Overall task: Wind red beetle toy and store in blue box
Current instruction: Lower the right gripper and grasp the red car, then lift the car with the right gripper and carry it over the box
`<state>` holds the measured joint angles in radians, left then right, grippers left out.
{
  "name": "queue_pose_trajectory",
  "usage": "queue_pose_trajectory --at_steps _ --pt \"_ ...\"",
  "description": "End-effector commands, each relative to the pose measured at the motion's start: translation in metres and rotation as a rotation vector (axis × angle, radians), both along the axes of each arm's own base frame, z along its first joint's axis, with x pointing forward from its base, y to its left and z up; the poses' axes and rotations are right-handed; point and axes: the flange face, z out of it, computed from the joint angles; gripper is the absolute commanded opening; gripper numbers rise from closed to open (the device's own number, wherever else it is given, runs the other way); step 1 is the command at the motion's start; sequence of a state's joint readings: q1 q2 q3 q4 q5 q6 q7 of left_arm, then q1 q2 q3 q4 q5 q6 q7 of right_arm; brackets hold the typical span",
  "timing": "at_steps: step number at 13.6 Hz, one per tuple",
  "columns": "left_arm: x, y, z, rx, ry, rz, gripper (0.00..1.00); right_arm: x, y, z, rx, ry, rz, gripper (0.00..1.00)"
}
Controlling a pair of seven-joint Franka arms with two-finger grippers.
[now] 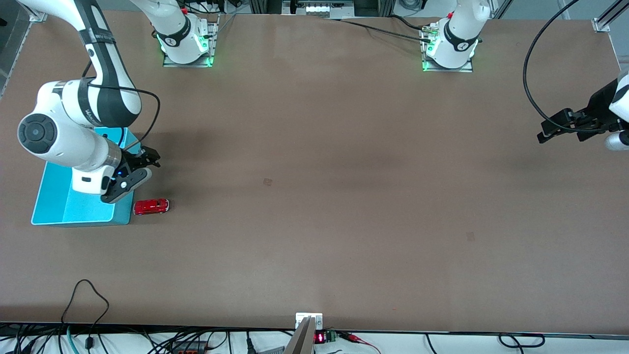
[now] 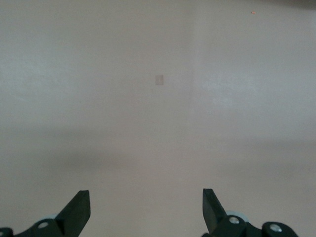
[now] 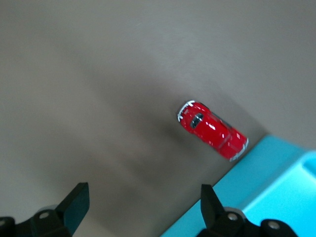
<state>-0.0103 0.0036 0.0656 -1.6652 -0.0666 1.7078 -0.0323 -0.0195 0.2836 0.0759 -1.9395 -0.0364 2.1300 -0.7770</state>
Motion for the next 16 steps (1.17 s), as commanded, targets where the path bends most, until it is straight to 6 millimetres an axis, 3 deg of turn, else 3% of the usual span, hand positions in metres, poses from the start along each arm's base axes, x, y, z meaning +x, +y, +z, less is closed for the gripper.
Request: queue_pose_trajectory --at_steps 1,3,6,11,16 --pt "0.0 0.002 0.007 0.01 -0.002 -0.008 1.0 -0.002 -0.019 -0.028 0.027 -0.039 0.333 1.0" --pt "-0.002 -0.002 0.005 0.011 0.016 -0.014 1.0 0.005 -0.031 -0.046 0.038 -0.07 0.507 1.0" --pt "-0.005 -0.002 0.003 0.015 0.032 -0.015 1.0 0.015 -0.033 -0.069 0.034 -0.101 0.616 1.0" --pt "-0.005 -0.005 0.003 0.032 0.031 -0.022 1.0 0.056 -0.04 -0.087 0.016 -0.141 0.633 1.0" --pt "-0.004 -0.01 0.003 0.033 0.025 -0.03 1.0 0.058 -0.044 -0.121 0.021 -0.136 0.637 1.0"
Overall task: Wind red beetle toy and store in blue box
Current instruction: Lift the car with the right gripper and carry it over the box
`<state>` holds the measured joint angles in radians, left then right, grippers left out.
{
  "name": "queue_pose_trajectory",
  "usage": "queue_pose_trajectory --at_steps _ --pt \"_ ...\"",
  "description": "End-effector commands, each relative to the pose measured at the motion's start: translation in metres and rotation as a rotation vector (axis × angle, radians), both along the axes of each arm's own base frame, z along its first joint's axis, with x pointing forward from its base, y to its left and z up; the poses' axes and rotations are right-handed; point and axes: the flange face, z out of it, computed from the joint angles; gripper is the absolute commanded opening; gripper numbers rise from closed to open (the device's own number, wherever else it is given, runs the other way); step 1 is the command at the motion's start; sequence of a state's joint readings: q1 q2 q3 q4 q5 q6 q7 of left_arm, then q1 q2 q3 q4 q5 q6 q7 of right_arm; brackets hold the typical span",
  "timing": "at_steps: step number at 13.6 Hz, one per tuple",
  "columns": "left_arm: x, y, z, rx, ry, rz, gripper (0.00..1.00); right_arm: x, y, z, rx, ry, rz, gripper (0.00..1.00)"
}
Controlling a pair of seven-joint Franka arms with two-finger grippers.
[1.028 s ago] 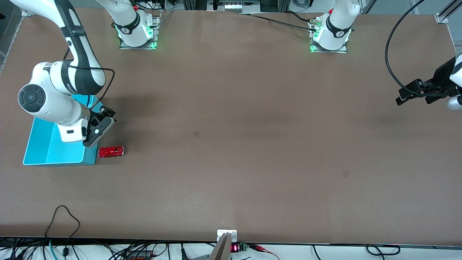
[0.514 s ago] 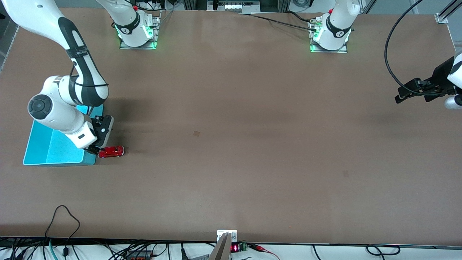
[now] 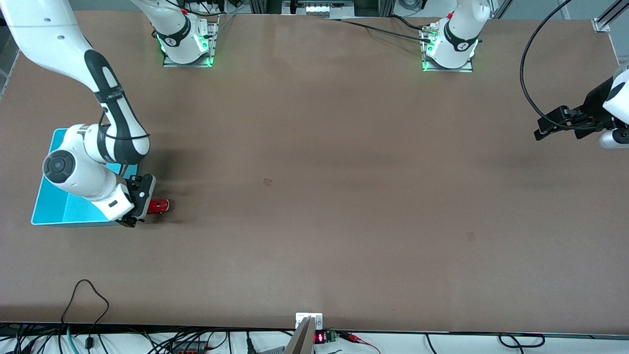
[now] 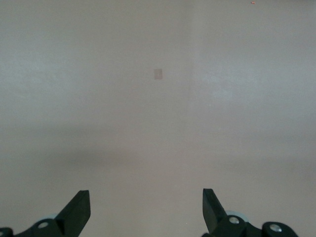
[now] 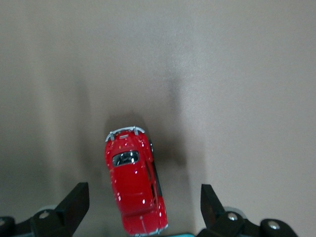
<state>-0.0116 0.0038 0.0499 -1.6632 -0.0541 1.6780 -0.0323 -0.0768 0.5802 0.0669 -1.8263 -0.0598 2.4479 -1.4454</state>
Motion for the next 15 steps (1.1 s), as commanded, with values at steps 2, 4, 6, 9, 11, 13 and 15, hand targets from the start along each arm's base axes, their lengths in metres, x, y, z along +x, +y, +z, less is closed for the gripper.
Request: queue_pose_trajectory --at_steps 2,4,6,9,11,13,15 --pt "-0.001 0.0 0.005 0.022 -0.005 -0.007 1.0 0.003 -0.006 -0.017 -0.001 -0.001 0.016 1.0" --pt "-0.001 0.001 0.005 0.022 -0.004 -0.005 1.0 0.002 -0.006 -0.021 -0.001 0.006 0.016 0.94" --pt "-0.001 0.0 0.005 0.022 -0.004 -0.007 1.0 0.002 -0.005 -0.019 -0.002 0.003 0.022 0.65" --pt "-0.001 0.001 0.004 0.022 -0.002 -0.005 1.0 0.003 -0.005 -0.016 -0.003 -0.004 0.028 0.16" --pt "-0.001 0.001 0.005 0.022 -0.004 -0.005 1.0 0.001 -0.007 -0.017 0.006 0.006 -0.01 0.0" --pt "-0.001 0.001 0.006 0.022 -0.005 -0.005 1.0 0.003 -0.007 -0.008 0.011 -0.006 -0.085 0.0" --pt "-0.001 0.002 0.006 0.022 -0.005 -0.004 1.0 0.004 0.001 0.011 0.012 -0.002 -0.176 0.0"
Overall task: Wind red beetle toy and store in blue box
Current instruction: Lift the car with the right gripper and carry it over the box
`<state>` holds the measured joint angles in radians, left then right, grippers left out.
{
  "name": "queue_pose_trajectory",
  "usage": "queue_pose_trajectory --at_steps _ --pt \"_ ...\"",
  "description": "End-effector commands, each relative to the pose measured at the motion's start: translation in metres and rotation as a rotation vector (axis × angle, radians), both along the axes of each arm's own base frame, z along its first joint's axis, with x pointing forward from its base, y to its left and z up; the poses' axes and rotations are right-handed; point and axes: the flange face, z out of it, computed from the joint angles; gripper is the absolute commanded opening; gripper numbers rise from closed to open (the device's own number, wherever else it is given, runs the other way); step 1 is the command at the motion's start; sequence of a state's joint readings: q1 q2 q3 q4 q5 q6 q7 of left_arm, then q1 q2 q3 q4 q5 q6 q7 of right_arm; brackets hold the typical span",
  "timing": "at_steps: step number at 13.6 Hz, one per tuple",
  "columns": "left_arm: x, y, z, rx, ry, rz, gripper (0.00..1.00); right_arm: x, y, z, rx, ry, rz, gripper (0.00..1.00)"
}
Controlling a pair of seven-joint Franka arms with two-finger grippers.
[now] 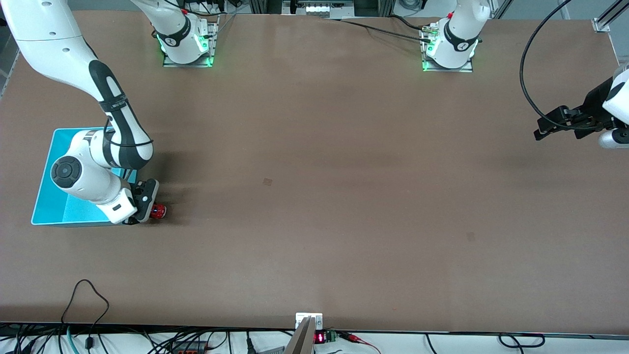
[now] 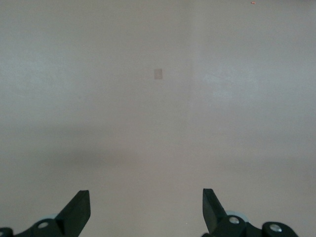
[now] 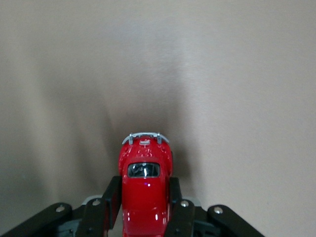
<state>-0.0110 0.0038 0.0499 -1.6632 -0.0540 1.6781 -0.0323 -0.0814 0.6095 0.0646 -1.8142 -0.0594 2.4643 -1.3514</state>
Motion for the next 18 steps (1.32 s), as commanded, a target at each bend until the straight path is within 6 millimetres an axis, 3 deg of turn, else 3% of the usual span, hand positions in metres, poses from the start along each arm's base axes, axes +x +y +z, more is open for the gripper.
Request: queue_pose_trajectory --at_steps 1,4,6,9,13,16,18 --pt "-0.001 0.002 0.006 0.022 -0.005 -0.004 1.0 0.001 0.011 0.035 0.008 -0.004 -0.134 0.0" --pt "-0.001 0.001 0.006 0.022 -0.005 -0.006 1.0 0.004 0.02 0.079 0.014 0.008 -0.314 0.0" --pt "-0.001 0.002 0.006 0.022 -0.005 -0.004 1.0 0.015 0.026 0.124 0.031 -0.003 -0.419 0.0" --pt "-0.001 0.002 0.006 0.022 -0.005 -0.006 1.0 0.014 0.019 0.155 0.03 -0.006 -0.584 0.0" --pt "-0.001 0.002 0.006 0.022 -0.005 -0.004 1.0 -0.006 -0.067 0.169 0.02 0.064 -0.903 0.0" --pt "-0.001 0.001 0.007 0.022 -0.007 -0.006 1.0 -0.025 -0.12 0.16 -0.035 0.119 -1.137 0.0" --pt "-0.001 0.001 0.007 0.022 -0.007 -0.006 1.0 -0.032 -0.142 0.134 -0.073 0.161 -1.253 0.0"
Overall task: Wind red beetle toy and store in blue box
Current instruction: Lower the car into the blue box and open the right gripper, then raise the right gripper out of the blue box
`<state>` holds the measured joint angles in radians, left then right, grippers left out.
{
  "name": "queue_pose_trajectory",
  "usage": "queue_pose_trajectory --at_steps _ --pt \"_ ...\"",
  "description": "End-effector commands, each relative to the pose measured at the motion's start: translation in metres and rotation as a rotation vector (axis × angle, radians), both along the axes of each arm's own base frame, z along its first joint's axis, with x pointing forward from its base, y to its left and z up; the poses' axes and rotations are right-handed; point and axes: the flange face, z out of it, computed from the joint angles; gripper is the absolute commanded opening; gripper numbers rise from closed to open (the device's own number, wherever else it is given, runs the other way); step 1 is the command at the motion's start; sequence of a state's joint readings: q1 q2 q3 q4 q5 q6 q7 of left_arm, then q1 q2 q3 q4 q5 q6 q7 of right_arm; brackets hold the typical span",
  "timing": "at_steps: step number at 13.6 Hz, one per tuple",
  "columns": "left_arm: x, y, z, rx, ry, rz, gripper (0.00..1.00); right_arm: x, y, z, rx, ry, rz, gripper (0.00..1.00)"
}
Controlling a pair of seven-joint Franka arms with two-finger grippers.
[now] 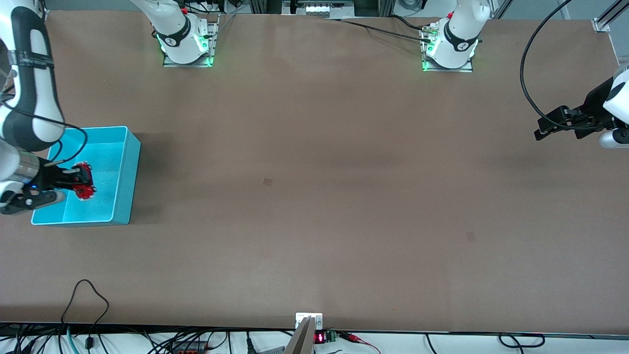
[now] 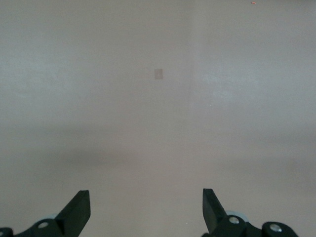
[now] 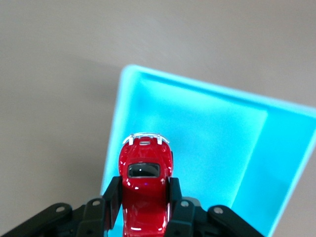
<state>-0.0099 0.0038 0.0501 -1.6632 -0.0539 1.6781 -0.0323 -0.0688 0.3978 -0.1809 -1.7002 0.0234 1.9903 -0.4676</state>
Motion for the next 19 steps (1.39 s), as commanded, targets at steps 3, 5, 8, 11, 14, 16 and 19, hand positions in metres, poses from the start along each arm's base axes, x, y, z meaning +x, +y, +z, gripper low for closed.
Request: queue_pose_trajectory --at_steps 3,5,8,11,14,16,19 --pt "-0.001 -0.001 0.007 0.022 -0.007 -0.009 1.0 -0.011 -0.035 -0.062 -0.013 0.067 -0.181 0.0" --pt "-0.001 -0.001 0.007 0.022 -0.007 -0.009 1.0 -0.016 -0.052 -0.091 -0.022 0.084 -0.2 0.03" --pt "-0.001 -0.002 0.007 0.022 -0.007 -0.012 1.0 -0.02 -0.055 -0.12 -0.022 0.124 -0.205 0.06" --pt "-0.001 -0.002 0.007 0.022 -0.007 -0.012 1.0 -0.028 -0.061 -0.139 -0.018 0.155 -0.215 0.23" --pt "-0.001 -0.002 0.006 0.022 -0.005 -0.012 1.0 -0.027 -0.061 -0.139 -0.02 0.151 -0.207 0.68" --pt "-0.001 -0.002 0.006 0.022 -0.005 -0.012 1.0 -0.025 -0.061 -0.132 -0.02 0.142 -0.201 1.0" --pt "-0.001 -0.002 0.006 0.022 -0.004 -0.012 1.0 -0.007 -0.049 -0.085 -0.027 0.074 -0.182 1.0"
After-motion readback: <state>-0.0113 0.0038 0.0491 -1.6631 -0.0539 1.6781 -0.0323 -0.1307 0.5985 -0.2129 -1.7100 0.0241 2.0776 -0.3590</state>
